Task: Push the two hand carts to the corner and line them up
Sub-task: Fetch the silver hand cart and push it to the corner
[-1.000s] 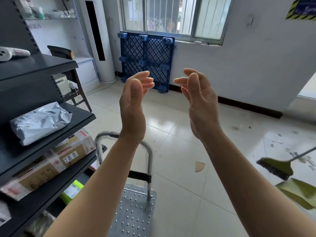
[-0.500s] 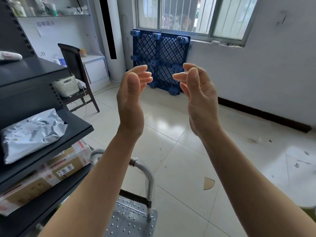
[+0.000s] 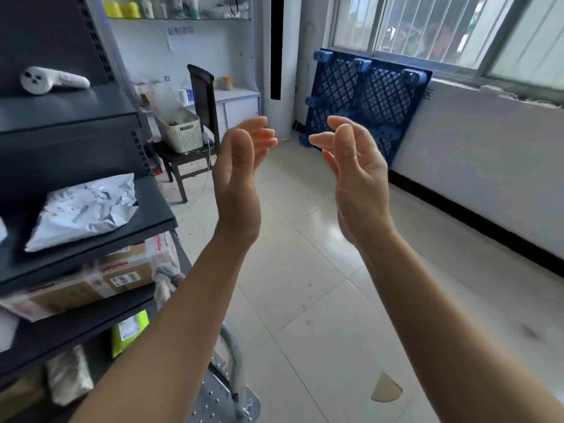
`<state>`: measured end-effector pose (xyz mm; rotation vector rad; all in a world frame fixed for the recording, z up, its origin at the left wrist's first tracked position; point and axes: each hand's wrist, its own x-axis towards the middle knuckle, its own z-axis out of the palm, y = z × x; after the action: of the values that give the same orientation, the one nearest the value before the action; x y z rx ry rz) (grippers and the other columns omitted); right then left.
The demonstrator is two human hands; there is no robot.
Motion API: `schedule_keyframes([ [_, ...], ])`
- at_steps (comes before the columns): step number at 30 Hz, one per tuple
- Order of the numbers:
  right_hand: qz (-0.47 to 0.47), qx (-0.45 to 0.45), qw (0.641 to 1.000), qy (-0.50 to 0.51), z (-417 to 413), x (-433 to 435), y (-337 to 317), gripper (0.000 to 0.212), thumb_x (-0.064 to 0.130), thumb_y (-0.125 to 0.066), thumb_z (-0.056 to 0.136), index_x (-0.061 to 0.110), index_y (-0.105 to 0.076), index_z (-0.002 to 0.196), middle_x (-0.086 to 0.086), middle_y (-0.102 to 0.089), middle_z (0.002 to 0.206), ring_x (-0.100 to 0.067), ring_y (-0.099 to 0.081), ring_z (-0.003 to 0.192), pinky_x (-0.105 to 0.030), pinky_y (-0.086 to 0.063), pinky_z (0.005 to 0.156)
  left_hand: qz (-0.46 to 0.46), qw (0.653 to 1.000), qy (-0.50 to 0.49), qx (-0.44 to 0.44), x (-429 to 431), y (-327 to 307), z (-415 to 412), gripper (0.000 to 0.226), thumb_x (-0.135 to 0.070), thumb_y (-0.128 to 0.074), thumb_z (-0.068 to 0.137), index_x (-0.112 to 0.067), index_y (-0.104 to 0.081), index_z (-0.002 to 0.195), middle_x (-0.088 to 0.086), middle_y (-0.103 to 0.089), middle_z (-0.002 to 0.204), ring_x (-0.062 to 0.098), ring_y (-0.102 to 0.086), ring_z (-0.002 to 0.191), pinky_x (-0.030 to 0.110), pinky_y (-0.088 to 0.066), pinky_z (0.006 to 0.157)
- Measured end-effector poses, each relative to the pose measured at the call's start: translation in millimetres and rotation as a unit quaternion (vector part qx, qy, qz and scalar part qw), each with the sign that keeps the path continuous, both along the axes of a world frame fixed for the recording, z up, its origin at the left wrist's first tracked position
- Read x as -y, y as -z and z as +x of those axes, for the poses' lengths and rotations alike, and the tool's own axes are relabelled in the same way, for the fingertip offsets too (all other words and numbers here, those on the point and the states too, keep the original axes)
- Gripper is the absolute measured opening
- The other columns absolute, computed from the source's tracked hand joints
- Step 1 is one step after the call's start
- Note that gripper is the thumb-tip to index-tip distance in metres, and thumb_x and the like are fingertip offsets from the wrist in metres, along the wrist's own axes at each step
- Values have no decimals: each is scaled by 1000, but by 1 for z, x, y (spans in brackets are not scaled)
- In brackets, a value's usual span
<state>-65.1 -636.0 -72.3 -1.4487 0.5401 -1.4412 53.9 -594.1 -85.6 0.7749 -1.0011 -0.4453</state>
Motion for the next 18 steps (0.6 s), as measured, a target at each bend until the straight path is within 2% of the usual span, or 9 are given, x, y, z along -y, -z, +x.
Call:
schedule_keyframes([
  [3, 0, 4, 999, -36, -10, 27, -3, 42, 50, -51, 76, 20, -57, 106, -5, -65, 94, -10, -63, 96, -21, -47, 90, 4, 999, -37, -4, 17, 0, -14, 59, -70, -49, 76, -20, -61, 105, 1, -63, 98, 21, -60, 99, 38, -44, 99],
  [7, 20, 2, 996, -88, -13, 54, 1, 38, 47, -49, 79, 21, -57, 105, -3, -66, 93, -8, -63, 96, -18, -47, 89, 11, 997, -81, -1, 35, 1, -23, 59, -70, -49, 76, -19, -61, 104, -1, -63, 96, 19, -60, 98, 40, -44, 99],
  [11, 31, 4, 992, -124, -1, 74, 8, 23, 29, -46, 97, 14, -56, 111, -2, -66, 92, -6, -63, 95, -16, -47, 87, 20, 992, -124, 6, 43, 5, -17, 57, -68, -45, 77, -21, -61, 104, -2, -64, 97, 17, -61, 98, 41, -45, 101],
  [18, 25, 5, 980, -198, 46, 117, 16, 13, 27, -47, 96, 25, -59, 102, 4, -68, 88, -2, -63, 89, -14, -46, 81, 19, 981, -193, 10, 73, 14, 16, 59, -70, -44, 79, -20, -60, 107, 0, -64, 100, 21, -61, 102, 41, -46, 101],
])
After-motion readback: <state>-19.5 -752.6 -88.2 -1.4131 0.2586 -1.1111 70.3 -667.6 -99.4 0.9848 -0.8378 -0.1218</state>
